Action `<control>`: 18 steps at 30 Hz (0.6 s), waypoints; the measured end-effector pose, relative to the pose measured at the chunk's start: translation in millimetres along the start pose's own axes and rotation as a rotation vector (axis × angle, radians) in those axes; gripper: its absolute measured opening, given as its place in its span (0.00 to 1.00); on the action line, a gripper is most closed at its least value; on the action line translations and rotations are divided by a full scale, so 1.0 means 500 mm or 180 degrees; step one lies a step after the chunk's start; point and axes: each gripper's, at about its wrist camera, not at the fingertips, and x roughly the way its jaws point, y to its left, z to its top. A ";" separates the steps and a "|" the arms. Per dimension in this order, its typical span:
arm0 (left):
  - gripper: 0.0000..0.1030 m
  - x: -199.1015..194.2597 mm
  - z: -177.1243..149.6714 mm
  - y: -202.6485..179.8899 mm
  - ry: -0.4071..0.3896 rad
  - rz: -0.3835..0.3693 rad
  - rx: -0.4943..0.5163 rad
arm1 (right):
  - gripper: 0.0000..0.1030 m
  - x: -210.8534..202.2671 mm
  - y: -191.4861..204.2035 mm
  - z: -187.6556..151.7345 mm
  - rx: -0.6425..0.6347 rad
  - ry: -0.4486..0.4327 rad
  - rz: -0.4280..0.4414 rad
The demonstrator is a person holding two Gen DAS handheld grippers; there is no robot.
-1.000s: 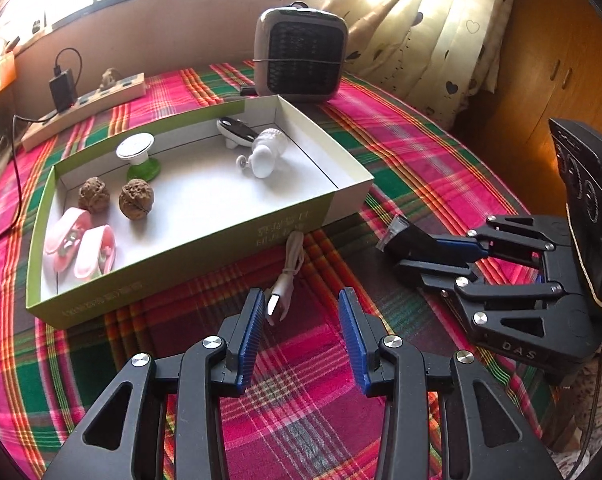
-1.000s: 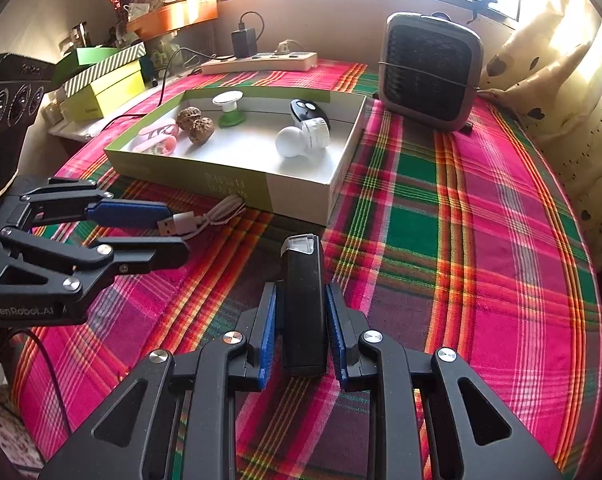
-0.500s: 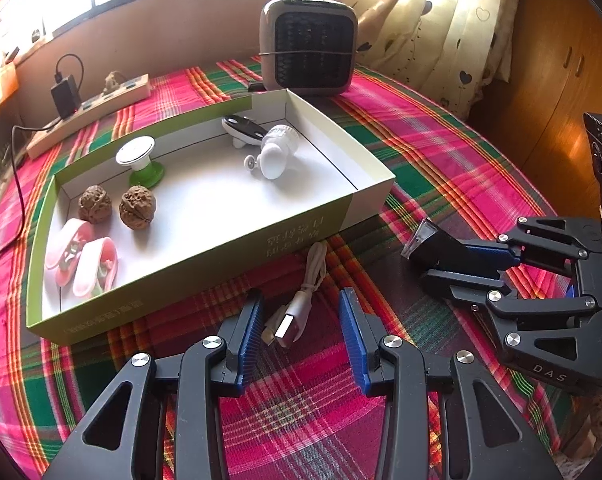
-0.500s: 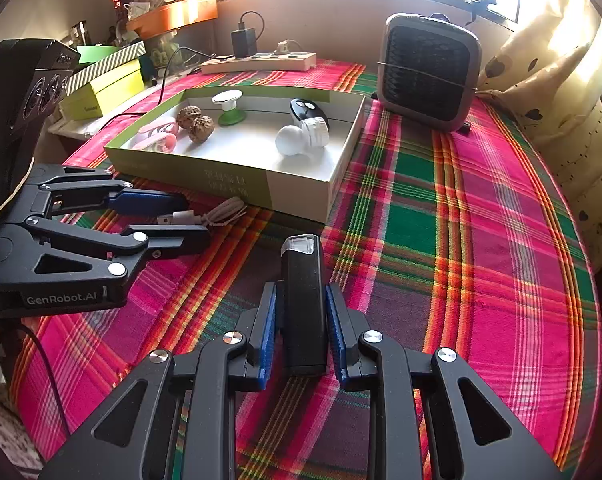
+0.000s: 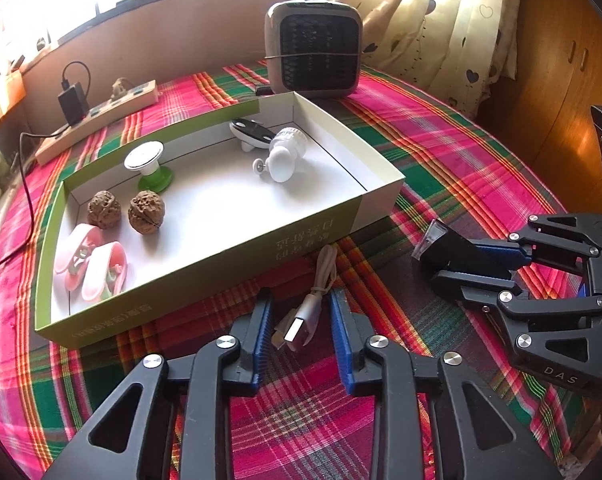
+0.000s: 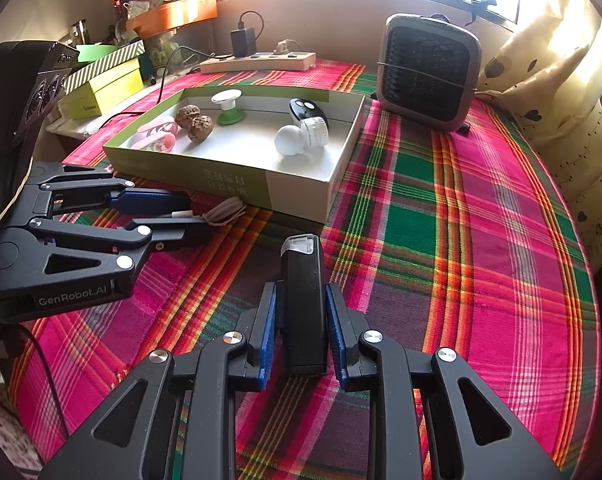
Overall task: Organize objects
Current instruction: 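Grasp the white USB cable on the cloth with the left gripper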
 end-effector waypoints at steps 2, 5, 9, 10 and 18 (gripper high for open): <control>0.20 0.000 0.000 0.000 -0.0005 0.0018 0.0001 | 0.24 0.000 0.001 0.000 0.0000 0.0000 0.0001; 0.17 0.000 -0.001 -0.001 -0.0012 0.0014 0.0010 | 0.24 0.000 0.001 0.000 0.0001 0.0000 0.0002; 0.15 -0.001 -0.003 -0.001 -0.0030 -0.0001 0.0016 | 0.24 0.000 0.001 0.001 0.0000 0.0000 0.0002; 0.15 -0.001 -0.004 -0.001 -0.0034 -0.0003 0.0016 | 0.24 0.000 0.001 0.001 0.0000 0.0000 0.0002; 0.14 -0.003 -0.006 -0.001 -0.0047 -0.0004 0.0024 | 0.24 0.000 0.001 0.001 -0.0004 0.0001 -0.0006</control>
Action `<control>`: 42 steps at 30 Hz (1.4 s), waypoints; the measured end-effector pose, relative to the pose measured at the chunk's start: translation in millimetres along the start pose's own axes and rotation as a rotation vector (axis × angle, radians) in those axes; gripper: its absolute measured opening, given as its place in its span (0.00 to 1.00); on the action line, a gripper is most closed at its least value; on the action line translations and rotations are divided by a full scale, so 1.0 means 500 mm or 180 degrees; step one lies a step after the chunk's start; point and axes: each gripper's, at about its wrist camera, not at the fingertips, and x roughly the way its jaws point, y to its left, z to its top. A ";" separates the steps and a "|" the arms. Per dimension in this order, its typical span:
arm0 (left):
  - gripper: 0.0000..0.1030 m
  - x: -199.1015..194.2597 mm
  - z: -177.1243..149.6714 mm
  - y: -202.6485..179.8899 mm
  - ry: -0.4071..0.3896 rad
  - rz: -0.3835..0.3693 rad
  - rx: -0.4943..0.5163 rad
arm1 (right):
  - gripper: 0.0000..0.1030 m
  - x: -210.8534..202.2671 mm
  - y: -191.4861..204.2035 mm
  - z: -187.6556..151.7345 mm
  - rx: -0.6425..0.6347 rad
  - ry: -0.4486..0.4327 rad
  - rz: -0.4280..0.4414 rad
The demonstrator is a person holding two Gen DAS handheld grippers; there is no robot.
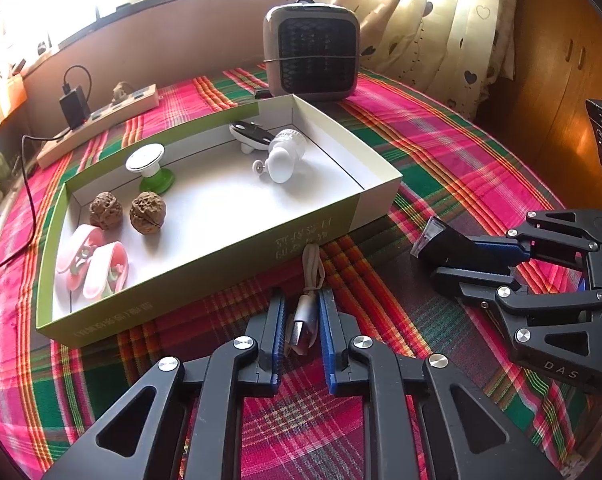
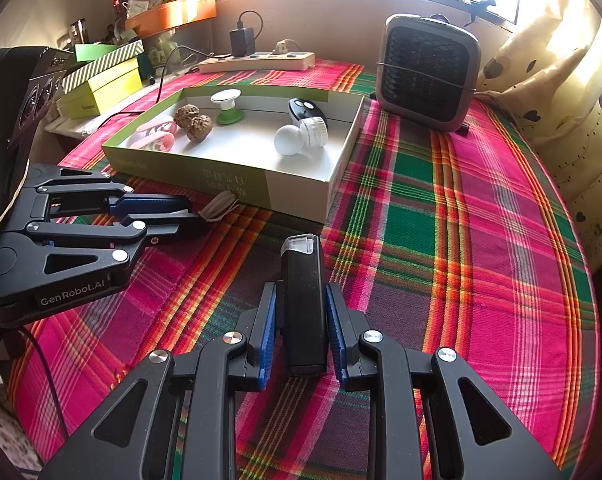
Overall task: Organize objects
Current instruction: 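Grasp the white USB cable on the cloth with the left gripper, then carry the white cable and black power bank over the white box with both grippers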
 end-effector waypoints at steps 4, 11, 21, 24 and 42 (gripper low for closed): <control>0.13 -0.002 -0.002 -0.001 -0.0005 -0.0009 -0.0007 | 0.24 0.001 -0.002 0.000 -0.0002 0.0002 -0.0028; 0.12 -0.005 -0.005 -0.002 -0.0002 -0.0024 -0.0003 | 0.24 -0.001 0.002 0.000 0.0020 0.0002 -0.0067; 0.10 -0.013 -0.012 -0.005 -0.0033 -0.0048 -0.0047 | 0.24 -0.010 0.009 -0.007 0.0071 -0.0040 -0.0053; 0.10 -0.019 -0.016 -0.003 -0.0050 -0.0078 -0.0081 | 0.24 -0.013 0.012 -0.009 0.0079 -0.0054 -0.0043; 0.10 -0.062 -0.018 0.009 -0.0188 -0.0016 -0.0184 | 0.24 -0.042 0.028 -0.006 0.0129 -0.0188 0.0001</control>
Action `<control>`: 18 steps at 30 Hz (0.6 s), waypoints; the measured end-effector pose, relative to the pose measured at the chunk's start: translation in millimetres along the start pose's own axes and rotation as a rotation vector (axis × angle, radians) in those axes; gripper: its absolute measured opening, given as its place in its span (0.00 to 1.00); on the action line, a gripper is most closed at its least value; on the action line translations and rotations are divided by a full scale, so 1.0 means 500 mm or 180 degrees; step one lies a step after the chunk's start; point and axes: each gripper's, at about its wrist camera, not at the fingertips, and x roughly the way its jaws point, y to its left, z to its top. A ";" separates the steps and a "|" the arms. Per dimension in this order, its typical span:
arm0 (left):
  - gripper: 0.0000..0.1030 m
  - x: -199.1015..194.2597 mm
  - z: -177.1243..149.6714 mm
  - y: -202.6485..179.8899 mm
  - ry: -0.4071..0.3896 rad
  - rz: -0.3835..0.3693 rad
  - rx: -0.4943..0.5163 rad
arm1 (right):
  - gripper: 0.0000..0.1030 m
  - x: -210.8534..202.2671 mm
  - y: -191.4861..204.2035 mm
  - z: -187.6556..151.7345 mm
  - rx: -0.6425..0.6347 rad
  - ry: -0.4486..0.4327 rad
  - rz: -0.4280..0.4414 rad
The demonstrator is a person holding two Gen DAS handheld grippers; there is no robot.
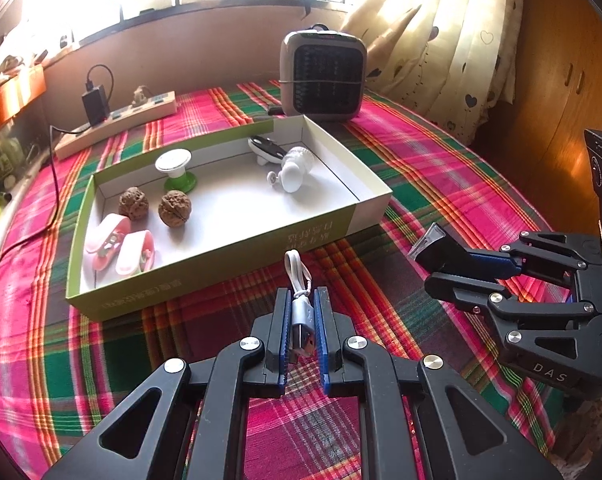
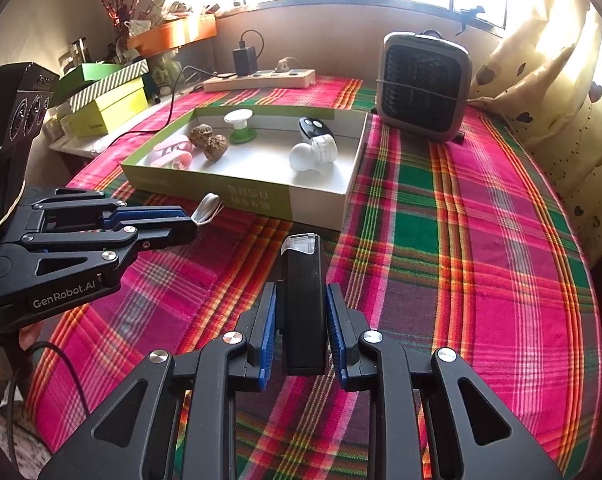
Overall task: Organize objects
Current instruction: 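Carry the white cable and black power bank over the white box with both grippers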
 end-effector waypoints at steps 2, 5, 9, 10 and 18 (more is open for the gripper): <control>0.10 -0.007 0.003 0.001 -0.0030 0.0007 -0.0007 | 0.24 -0.005 0.001 0.004 -0.0010 -0.0026 -0.0004; 0.10 -0.014 0.006 0.004 -0.0062 0.0033 -0.0019 | 0.24 -0.012 0.002 0.012 -0.0017 -0.0062 -0.0004; 0.10 -0.027 0.014 0.007 -0.0118 0.0116 -0.0004 | 0.24 -0.021 0.006 0.023 -0.0028 -0.0110 0.0007; 0.10 -0.028 0.017 0.008 -0.0128 0.0134 -0.0011 | 0.24 -0.023 0.006 0.026 -0.0030 -0.0120 0.0004; 0.10 -0.040 0.036 0.026 -0.0219 0.0213 -0.0047 | 0.24 -0.025 0.008 0.066 -0.0047 -0.0178 -0.0015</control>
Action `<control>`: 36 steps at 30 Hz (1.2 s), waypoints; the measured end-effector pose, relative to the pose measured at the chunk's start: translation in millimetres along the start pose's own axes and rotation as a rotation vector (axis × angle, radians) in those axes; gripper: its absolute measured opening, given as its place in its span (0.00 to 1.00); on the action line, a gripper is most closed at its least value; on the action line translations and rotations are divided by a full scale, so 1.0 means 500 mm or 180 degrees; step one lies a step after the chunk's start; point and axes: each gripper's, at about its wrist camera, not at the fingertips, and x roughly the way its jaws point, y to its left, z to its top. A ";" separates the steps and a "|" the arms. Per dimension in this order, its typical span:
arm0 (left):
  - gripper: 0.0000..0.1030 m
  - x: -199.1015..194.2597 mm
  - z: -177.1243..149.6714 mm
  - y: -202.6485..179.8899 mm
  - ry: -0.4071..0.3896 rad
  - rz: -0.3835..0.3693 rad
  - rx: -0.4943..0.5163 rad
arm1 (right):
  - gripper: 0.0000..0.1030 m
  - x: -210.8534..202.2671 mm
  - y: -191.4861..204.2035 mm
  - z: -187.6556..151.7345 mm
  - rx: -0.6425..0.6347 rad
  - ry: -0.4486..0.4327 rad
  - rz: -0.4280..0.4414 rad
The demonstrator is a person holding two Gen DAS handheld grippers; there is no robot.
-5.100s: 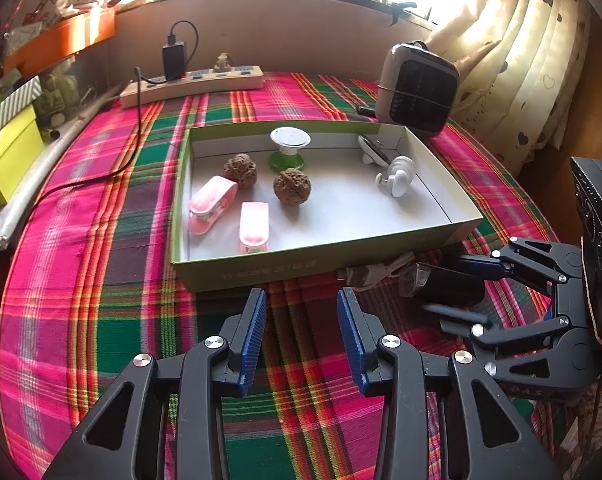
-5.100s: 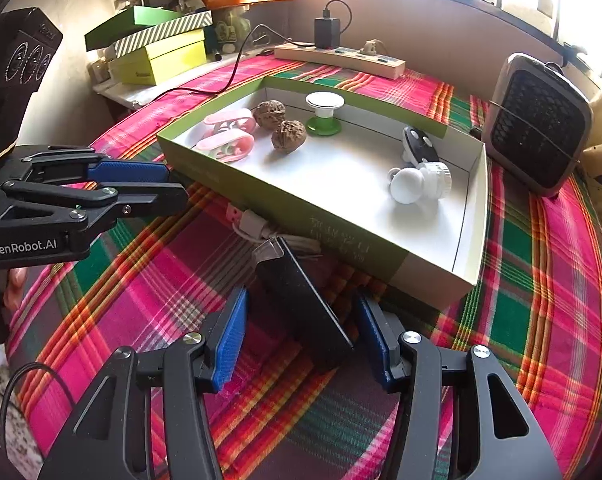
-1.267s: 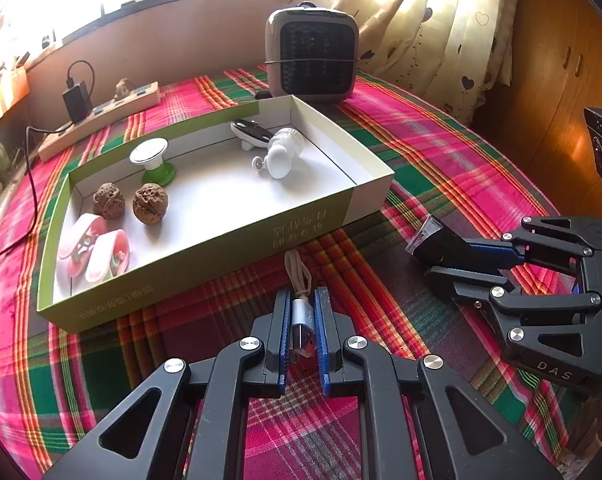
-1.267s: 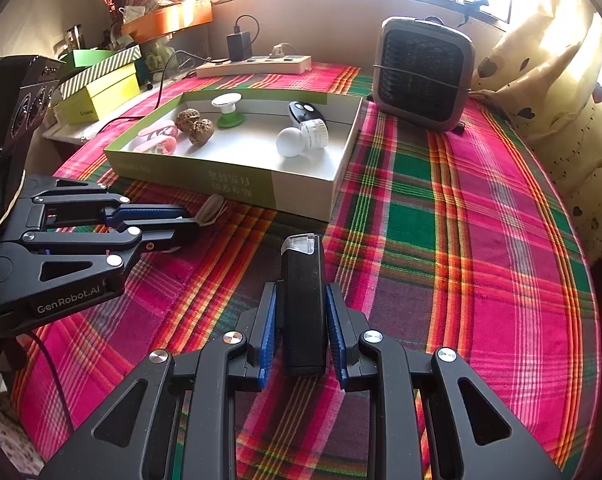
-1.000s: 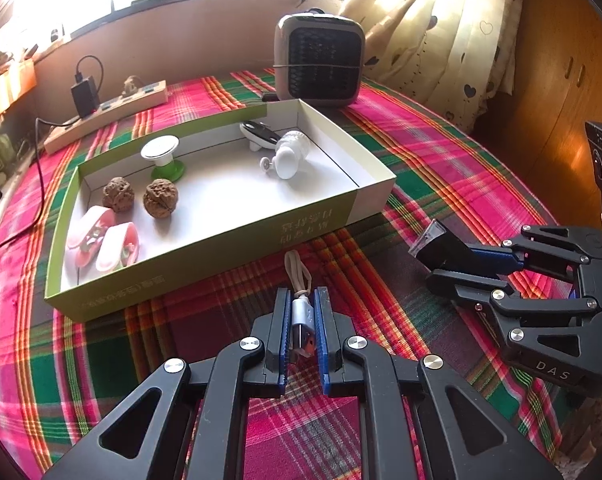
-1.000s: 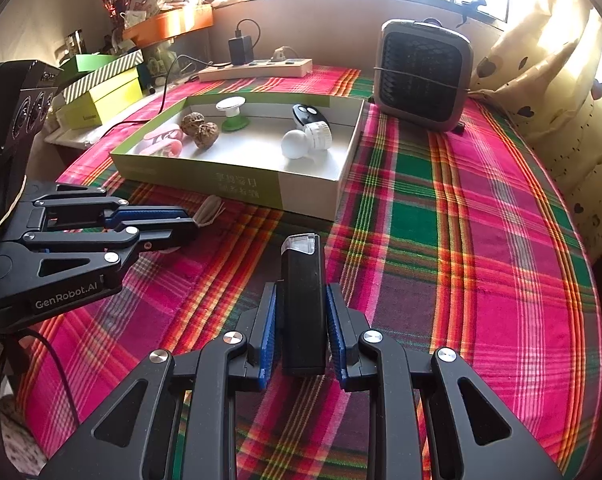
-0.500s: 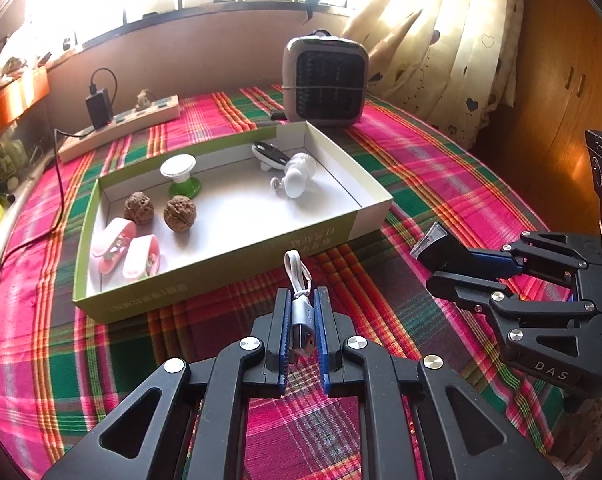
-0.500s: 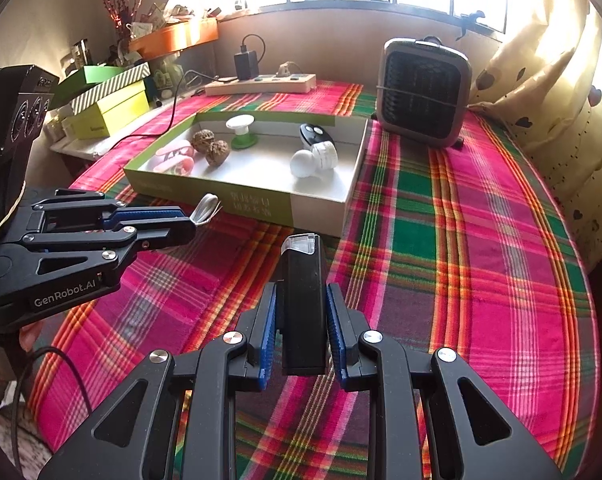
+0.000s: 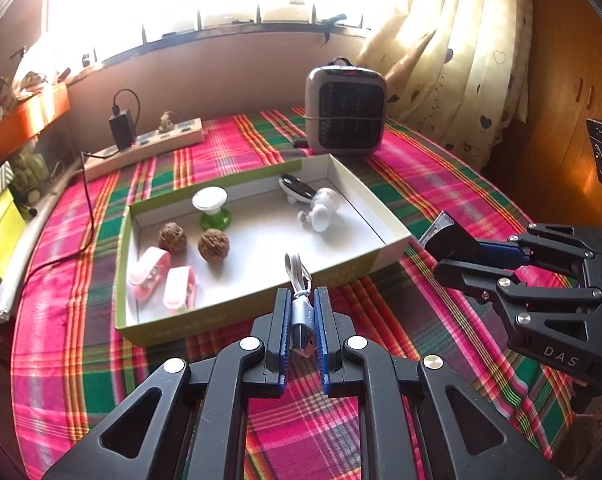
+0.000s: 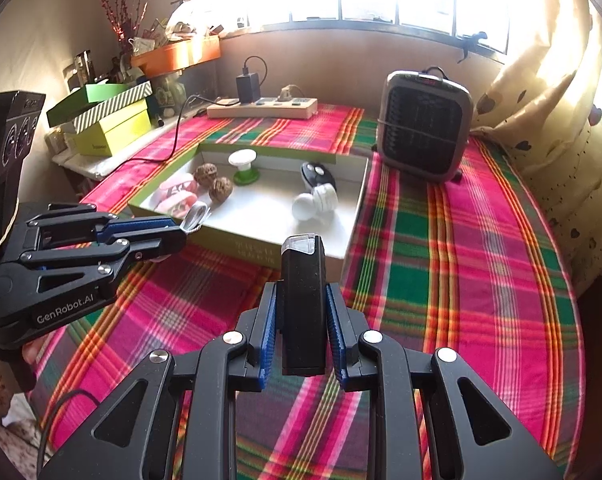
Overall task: Organize objects
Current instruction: 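Carry the white cable and black power bank over the white box with both grippers, then lower the power bank into the box and open the right gripper while the left releases the cable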
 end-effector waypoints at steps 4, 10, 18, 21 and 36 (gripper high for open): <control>0.10 -0.001 0.007 0.015 -0.0025 0.0050 -0.0056 | 0.24 0.009 0.001 0.022 -0.0001 -0.0010 0.0040; 0.10 0.009 0.015 0.040 -0.0017 0.0114 -0.0138 | 0.24 0.033 0.006 0.056 -0.0021 0.0009 0.0090; 0.10 0.027 0.022 0.063 -0.0003 0.0147 -0.0236 | 0.24 0.075 0.014 0.105 -0.0040 0.0042 0.0155; 0.10 0.036 0.025 0.072 0.0004 0.0157 -0.0280 | 0.24 0.095 0.016 0.123 -0.0054 0.0065 0.0149; 0.09 0.086 0.030 0.103 0.0110 0.0139 -0.0376 | 0.24 0.218 0.021 0.172 0.0049 0.0352 0.0217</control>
